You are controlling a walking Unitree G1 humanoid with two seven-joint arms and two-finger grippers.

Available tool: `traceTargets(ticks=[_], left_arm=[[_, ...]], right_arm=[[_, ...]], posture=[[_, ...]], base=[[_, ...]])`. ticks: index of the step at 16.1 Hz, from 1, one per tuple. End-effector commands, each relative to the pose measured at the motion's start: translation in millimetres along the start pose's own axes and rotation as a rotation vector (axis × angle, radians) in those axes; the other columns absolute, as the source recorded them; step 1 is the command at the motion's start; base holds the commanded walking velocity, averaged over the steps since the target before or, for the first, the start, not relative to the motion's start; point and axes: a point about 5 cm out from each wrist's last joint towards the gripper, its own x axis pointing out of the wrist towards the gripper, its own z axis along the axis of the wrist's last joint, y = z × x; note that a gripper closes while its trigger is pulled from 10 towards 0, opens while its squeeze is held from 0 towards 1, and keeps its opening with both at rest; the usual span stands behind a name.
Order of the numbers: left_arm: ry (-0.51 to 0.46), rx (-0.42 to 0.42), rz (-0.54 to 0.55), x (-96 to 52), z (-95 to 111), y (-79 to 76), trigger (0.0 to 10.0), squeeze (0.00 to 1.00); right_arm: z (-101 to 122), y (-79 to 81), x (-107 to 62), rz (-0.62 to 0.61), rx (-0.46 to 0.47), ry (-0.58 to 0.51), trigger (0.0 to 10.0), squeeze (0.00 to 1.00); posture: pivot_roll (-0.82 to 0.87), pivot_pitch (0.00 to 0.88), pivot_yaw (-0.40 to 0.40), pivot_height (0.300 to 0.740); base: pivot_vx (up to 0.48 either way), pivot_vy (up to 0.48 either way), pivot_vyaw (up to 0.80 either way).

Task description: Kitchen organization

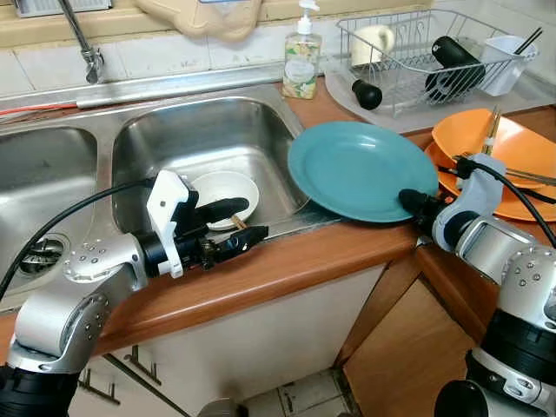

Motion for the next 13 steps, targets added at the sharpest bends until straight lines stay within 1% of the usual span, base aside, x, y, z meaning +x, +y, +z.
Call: traceTargets(ticks=[1, 4, 7, 9, 11, 13], left_arm=[[-0.002, 0.001, -0.001, 0.1, 1.2, -1.9, 10.0, 0.00], [-0.009, -0.008, 0.001, 0.6, 0.6, -3.1, 10.0, 0.00], [-0.013, -0.010, 0.021, 0.1, 0.7, -0.7, 10.0, 0.00], [-0.030, -0.015, 0.048, 0.2, 2.4, 3.1, 10.0, 0.00], [-0.052, -0.029, 0.080, 0.4, 5.2, 8.1, 10.0, 0.00], [-0.090, -0.058, 0.114, 0.4, 8.3, 13.2, 10.0, 0.00]], right_arm=[[-2.8, 1.2, 3.1, 0.007, 0.014, 0.020, 0.0, 0.00], [-2.3, 2.3, 4.8, 0.015, 0.043, 0.012, 0.0, 0.00], [2.1, 3.5, 5.4, 0.028, 0.075, -0.008, 0.0, 0.00], [8.9, 8.4, 5.6, 0.057, 0.107, -0.034, 0.0, 0.00], [18.0, 16.6, 5.2, 0.100, 0.134, -0.067, 0.0, 0.00], [25.7, 25.1, 3.6, 0.150, 0.163, -0.097, 0.0, 0.00]], posture=[[-0.04, 0.000, 0.024, 0.740], [-0.04, 0.000, 0.022, 0.740], [-0.03, 0.000, 0.022, 0.740], [-0.03, 0.000, 0.023, 0.740], [-0.03, 0.000, 0.023, 0.740], [-0.03, 0.000, 0.028, 0.740]], base=[[0.000, 0.000, 0.00], [0.000, 0.000, 0.00], [0.000, 0.000, 0.00], [0.000, 0.000, 0.00], [0.000, 0.000, 0.00], [0.000, 0.000, 0.00]])
